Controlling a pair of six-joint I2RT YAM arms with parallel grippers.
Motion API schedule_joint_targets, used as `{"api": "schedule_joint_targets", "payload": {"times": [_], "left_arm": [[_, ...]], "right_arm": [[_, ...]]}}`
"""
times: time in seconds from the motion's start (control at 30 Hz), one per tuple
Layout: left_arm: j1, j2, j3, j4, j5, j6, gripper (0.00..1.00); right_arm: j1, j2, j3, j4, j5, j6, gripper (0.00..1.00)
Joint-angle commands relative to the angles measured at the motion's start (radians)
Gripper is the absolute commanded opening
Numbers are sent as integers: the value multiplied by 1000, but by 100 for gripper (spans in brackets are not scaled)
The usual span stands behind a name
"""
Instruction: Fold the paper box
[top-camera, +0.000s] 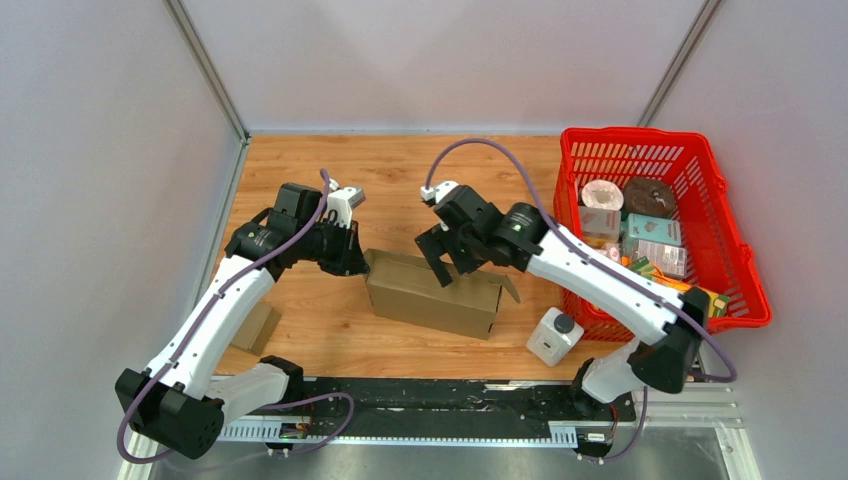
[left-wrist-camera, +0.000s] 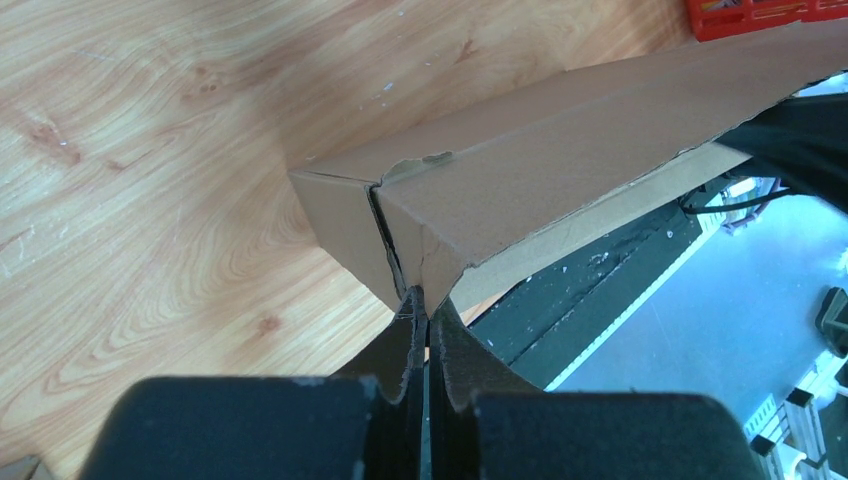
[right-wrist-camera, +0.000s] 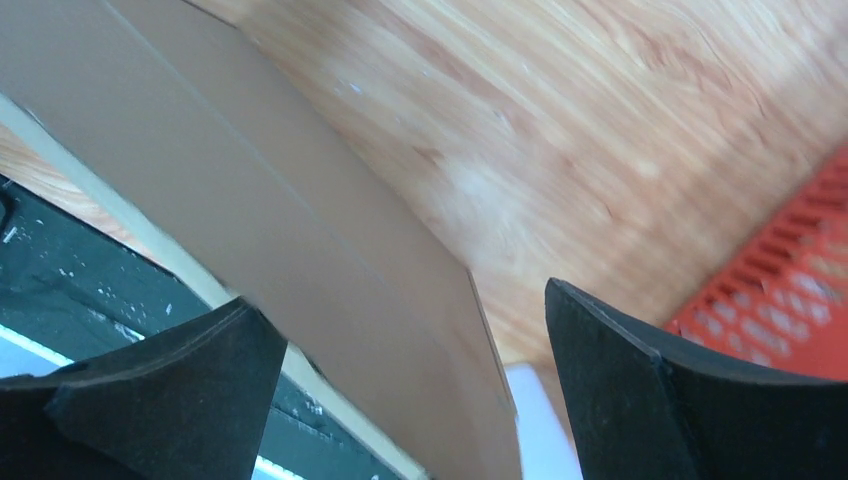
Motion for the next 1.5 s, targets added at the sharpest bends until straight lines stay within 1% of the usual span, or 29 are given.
{"api": "schedule_joint_targets", "payload": {"times": [0.0, 0.03, 0.1, 0.17, 0.2, 0.27, 0.3, 0.33, 0.37, 0.4, 0.43, 0.5, 0.6, 0.67, 0.7, 0.73, 0.87, 0.93, 1.07, 1.27, 1.4, 1.47], "left_arm": [[-6, 3, -10, -36, 22, -5, 0], [-6, 3, -11, -34, 22, -5, 0], [-6, 3, -16, -36, 23, -3, 0], [-6, 0, -19, -31, 22, -6, 0], [-6, 3, -19, -31, 25, -8, 0], [-6, 3, -17, -34, 25, -9, 0], [-6, 4, -17, -34, 25, -9, 0], [-6, 4, -17, -31, 25, -9, 0], [-6, 3, -20, -33, 28, -11, 0], [-6, 3, -22, -34, 26, -12, 0], [-6, 1, -27, -34, 26, -15, 0], [-6, -6, -30, -31, 28, -20, 0], [-6, -8, -30, -33, 26, -21, 0], [-6, -11, -28, -28, 31, -25, 0], [-6, -12, -31, -23, 34, -31, 0], [-6, -11, -34, -13, 37, -35, 0], [-6, -12, -48, 12, 60, -55, 0], [-6, -17, -56, 16, 57, -60, 0], [-6, -25, -70, 29, 60, -71, 0], [-6, -40, -80, 32, 55, -74, 0], [-6, -46, -88, 36, 60, -81, 0], [-6, -52, -100, 49, 57, -89, 0]], "right_arm": [[-14, -195, -70, -181, 124, 137, 100], [-16, -223, -113, -193, 125, 147, 100], [-25, -294, -148, -199, 119, 169, 99], [-26, -349, -199, -201, 102, 171, 96], [-26, -361, -214, -198, 101, 169, 88], [-28, -386, -244, -188, 94, 160, 76], [-29, -390, -250, -178, 87, 155, 66], [-31, -386, -253, -159, 70, 155, 62], [-37, -377, -254, -155, 53, 157, 54], [-40, -369, -248, -152, 30, 160, 39], [-39, -355, -242, -142, -20, 161, 34], [-39, -352, -221, -138, -37, 180, 21], [-40, -354, -190, -130, -48, 218, 15], [-45, -349, -185, -103, -114, 272, 10], [-57, -344, -185, -96, -128, 296, 3], [-58, -334, -187, -90, -134, 352, 0], [-69, -315, -184, -70, -159, 460, 0], [-72, -306, -169, -66, -145, 497, 0], [-72, -298, -142, -49, -107, 626, 0], [-71, -288, -170, -44, -50, 663, 0], [-60, -277, -207, -36, -16, 635, 0], [-40, -262, -225, -43, 31, 625, 0]]}}
